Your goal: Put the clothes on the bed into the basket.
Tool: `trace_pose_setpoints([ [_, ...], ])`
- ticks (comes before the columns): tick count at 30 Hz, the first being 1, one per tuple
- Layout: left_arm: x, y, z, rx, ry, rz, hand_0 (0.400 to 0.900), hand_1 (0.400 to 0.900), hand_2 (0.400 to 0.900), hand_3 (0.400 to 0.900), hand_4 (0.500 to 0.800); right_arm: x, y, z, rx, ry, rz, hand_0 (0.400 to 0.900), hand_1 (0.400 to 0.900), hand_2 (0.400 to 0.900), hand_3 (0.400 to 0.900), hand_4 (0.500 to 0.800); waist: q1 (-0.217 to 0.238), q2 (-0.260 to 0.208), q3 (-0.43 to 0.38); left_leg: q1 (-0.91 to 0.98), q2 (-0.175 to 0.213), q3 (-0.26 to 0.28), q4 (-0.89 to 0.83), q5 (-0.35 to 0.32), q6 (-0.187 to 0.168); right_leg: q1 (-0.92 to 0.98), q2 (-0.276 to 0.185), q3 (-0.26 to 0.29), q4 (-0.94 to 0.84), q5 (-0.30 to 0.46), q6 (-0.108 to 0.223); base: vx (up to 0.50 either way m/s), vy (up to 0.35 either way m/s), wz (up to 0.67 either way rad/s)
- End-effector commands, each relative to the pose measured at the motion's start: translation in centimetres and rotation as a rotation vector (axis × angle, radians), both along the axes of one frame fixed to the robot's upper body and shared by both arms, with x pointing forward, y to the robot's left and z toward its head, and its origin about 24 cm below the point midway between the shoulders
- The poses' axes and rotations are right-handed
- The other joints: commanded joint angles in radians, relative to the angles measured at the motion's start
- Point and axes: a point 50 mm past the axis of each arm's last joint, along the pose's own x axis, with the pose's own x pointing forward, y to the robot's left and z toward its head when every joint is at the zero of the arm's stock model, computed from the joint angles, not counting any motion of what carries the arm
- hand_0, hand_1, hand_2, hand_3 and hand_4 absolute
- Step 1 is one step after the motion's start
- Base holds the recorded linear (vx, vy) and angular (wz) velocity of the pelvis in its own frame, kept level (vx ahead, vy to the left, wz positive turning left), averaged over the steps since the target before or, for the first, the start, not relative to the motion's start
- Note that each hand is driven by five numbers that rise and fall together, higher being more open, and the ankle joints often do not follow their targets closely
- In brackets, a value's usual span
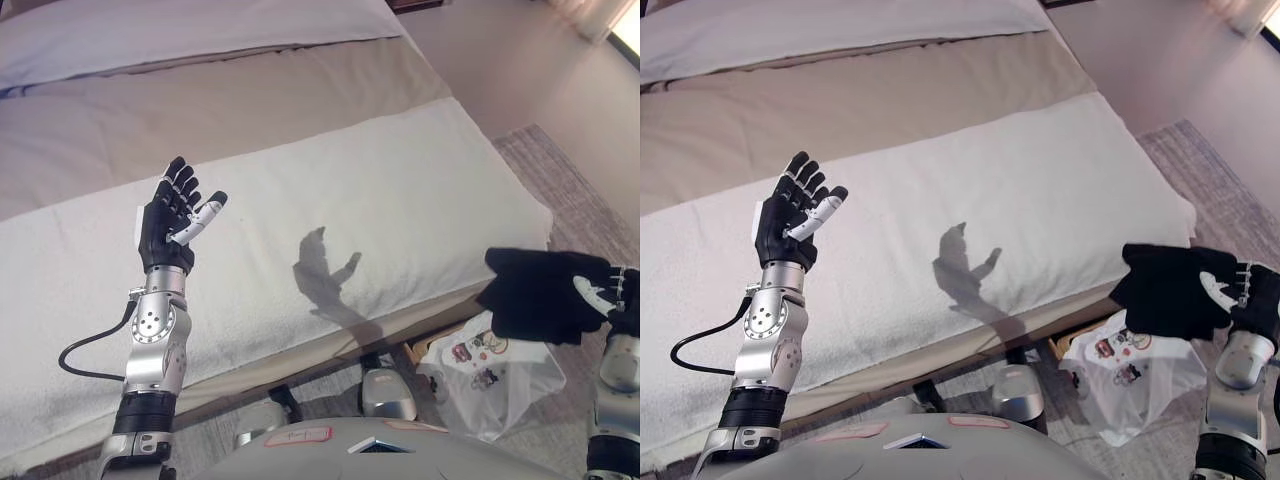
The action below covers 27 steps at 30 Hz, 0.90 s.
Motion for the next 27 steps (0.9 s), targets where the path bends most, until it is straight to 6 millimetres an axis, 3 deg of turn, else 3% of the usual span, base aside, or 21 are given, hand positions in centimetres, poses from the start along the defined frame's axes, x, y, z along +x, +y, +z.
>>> trace_pose_setpoints([
  [1, 1.5, 0.5, 4.5, 0.061, -0.23, 0.006, 0.9, 0.9, 0.9, 0.9, 0.8, 2.6, -1.0, 5.6, -0.121, -0.261, 0.037, 0.4, 0.4, 0.4, 0.4, 0.5, -0.001, -0.003, -0.034, 0.019, -0.007, -0.023, 0.019, -0.095, 0.043, 0.004, -0.035, -0.011, 0.027, 0.086, 0.083, -0.01, 0.018, -0.1],
  [5, 1.6, 0.2, 4.4, 0.051, -0.231, -0.006, 0.9, 0.9, 0.9, 0.9, 0.8, 1.1, -0.8, 2.9, -0.022, -0.206, -0.002, 0.4, 0.4, 0.4, 0.4, 0.5, -0.013, -0.006, -0.033, 0.025, -0.012, -0.023, 0.016, -0.1, 0.046, 0.008, -0.039, -0.007, 0.03, 0.089, 0.085, 0.0, 0.008, -0.03],
  [7, 1.6, 0.2, 4.4, 0.051, -0.231, -0.006, 0.9, 0.9, 0.9, 0.9, 0.8, 1.1, -0.8, 2.9, -0.022, -0.206, -0.002, 0.4, 0.4, 0.4, 0.4, 0.5, -0.013, -0.006, -0.033, 0.025, -0.012, -0.023, 0.016, -0.1, 0.046, 0.008, -0.039, -0.007, 0.03, 0.089, 0.085, 0.0, 0.004, -0.03],
  [9, 1.8, 0.2, 4.6, 0.046, -0.24, -0.011, 0.9, 0.9, 0.9, 0.9, 0.8, 1.0, -1.4, 1.4, 0.039, -0.186, -0.061, 0.4, 0.4, 0.4, 0.4, 0.5, -0.011, -0.003, -0.03, 0.031, -0.015, -0.017, 0.026, -0.109, 0.048, 0.01, -0.042, 0.003, 0.037, 0.086, 0.088, 0.03, 0.017, -0.14],
  [13, 2.0, 0.2, 4.9, 0.053, -0.249, -0.02, 0.9, 0.9, 0.9, 0.9, 0.8, 2.5, -2.1, 2.9, 0.02, -0.239, -0.051, 0.4, 0.4, 0.4, 0.4, 0.5, -0.006, 0.005, -0.022, 0.037, -0.015, -0.012, 0.032, -0.113, 0.046, 0.009, -0.044, 0.014, 0.042, 0.075, 0.086, 0.02, -0.007, -0.07],
  [17, 1.9, 0.1, 5.0, 0.05, -0.255, -0.033, 0.9, 0.9, 0.9, 0.9, 0.8, 2.5, -2.7, 3.5, 0.008, -0.238, -0.061, 0.4, 0.4, 0.4, 0.4, 0.5, -0.001, 0.018, -0.015, 0.034, -0.017, -0.014, 0.033, -0.111, 0.044, 0.01, -0.049, 0.009, 0.041, 0.067, 0.082, 0.02, -0.021, 0.05],
  [24, 1.3, 0.1, 5.0, 0.035, -0.26, -0.047, 0.9, 0.9, 0.9, 0.9, 0.8, 1.4, -4.3, 2.9, 0.008, -0.18, -0.145, 0.4, 0.4, 0.4, 0.4, 0.5, 0.013, 0.056, -0.002, 0.006, -0.013, -0.039, 0.033, -0.096, 0.03, 0.01, -0.047, -0.019, 0.028, 0.039, 0.069, 0.02, -0.057, 0.16],
  [27, 1.1, 0.4, 5.1, 0.024, -0.268, -0.029, 0.9, 0.9, 0.9, 0.9, 0.8, -0.1, -5.1, 2.0, 0.026, -0.144, -0.221, 0.4, 0.4, 0.4, 0.4, 0.5, 0.018, 0.075, -0.001, 0.0, -0.003, -0.049, 0.031, -0.086, 0.019, 0.022, -0.039, -0.037, 0.019, 0.017, 0.059, 0.02, -0.077, 0.17],
])
